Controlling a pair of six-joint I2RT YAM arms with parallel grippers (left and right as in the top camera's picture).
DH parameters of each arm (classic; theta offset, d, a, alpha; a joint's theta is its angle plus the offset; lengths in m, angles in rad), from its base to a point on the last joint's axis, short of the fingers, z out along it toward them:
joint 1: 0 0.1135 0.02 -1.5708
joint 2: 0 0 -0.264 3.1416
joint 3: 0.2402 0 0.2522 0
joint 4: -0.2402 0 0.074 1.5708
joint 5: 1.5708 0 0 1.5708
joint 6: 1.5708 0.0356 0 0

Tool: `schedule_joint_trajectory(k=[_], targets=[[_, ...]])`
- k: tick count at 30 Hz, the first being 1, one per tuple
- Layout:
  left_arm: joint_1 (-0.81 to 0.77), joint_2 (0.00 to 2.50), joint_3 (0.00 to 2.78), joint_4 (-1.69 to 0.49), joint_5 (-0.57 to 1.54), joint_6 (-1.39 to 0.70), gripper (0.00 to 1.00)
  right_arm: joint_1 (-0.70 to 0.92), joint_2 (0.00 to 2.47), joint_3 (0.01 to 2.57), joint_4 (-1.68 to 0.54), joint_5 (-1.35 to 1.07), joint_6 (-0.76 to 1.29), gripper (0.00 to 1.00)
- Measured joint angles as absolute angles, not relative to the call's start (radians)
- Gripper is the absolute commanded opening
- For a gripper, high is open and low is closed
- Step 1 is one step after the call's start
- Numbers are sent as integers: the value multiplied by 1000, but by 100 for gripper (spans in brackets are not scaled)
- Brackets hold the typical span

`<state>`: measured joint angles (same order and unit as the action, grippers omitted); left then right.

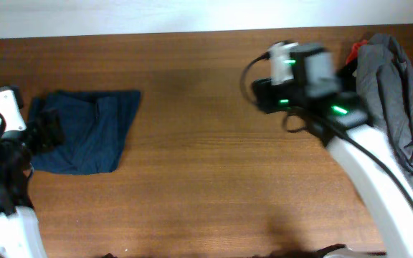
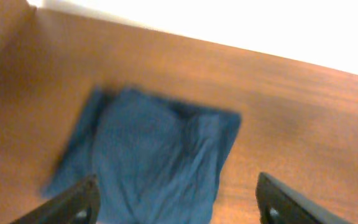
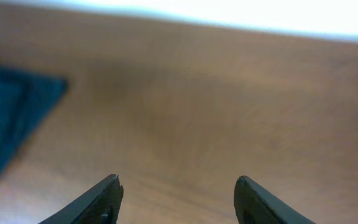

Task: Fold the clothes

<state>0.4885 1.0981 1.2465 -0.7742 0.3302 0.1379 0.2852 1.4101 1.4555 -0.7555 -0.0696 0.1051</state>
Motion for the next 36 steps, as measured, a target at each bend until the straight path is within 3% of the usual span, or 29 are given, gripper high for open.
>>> schedule_joint_trajectory(k=[5, 6, 7, 9, 11, 20, 36], targets=[[390, 1022, 1248, -785, 368, 270, 75, 248, 1234, 1464, -823, -69, 105, 63], [369, 1019, 1248, -791, 377, 287, 79, 247, 1205, 1464, -843, -69, 105, 63], [347, 1019, 1248, -803, 386, 305, 99, 247, 1180, 1464, -861, -69, 101, 64], [315, 1018, 1248, -820, 396, 321, 99, 247, 1132, 1464, -894, -68, 97, 70], [293, 1018, 1248, -831, 402, 331, 99, 247, 1079, 1464, -919, -57, 99, 99], [282, 1014, 1248, -849, 409, 347, 99, 247, 931, 1464, -936, -14, 81, 99], [282, 1014, 1248, -849, 409, 349, 99, 247, 1000, 1464, -982, 4, 75, 99]])
